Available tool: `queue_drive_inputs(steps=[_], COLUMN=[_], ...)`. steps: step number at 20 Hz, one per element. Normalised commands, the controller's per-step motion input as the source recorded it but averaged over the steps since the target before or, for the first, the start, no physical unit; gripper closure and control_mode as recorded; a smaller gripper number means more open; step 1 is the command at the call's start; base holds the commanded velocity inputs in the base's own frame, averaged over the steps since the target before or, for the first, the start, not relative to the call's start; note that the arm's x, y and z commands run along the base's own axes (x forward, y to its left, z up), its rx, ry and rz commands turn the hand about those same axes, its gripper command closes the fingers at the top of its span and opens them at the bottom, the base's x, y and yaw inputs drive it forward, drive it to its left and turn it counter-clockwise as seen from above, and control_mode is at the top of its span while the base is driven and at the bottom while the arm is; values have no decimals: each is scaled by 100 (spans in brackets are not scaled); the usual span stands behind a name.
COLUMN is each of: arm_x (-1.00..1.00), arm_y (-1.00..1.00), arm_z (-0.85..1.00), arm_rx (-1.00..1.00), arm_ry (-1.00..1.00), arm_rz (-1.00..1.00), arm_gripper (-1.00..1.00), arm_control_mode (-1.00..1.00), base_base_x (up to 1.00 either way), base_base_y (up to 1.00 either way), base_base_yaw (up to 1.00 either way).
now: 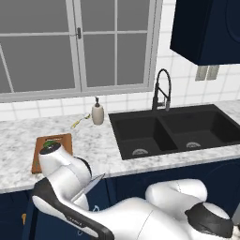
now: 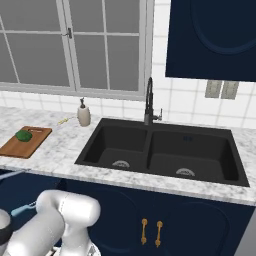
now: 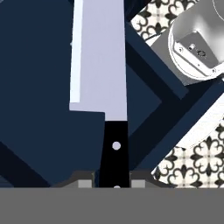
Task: Place the appropriate cutting tool for cutting the broccoli skin on the cutting board.
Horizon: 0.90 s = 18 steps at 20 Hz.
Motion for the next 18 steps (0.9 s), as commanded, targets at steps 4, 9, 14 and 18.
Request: queue_drive_inputs(steps=[4, 9, 14, 18], arm_x=[43, 76, 96, 100], arm_y=[-9, 0, 0, 0], arm_z=[45, 12, 0, -10], arm_rx=[0, 0, 0, 0], arm_ry=[0, -12, -11, 4], arm_rz=[13, 11, 8, 4], arm_gripper=[100, 100, 100, 100], arm_control_mode=[-100, -100, -100, -100], base_base_x=[0, 0, 0, 0], base_base_y=[0, 0, 0, 0], base_base_yaw=[0, 0, 0, 0])
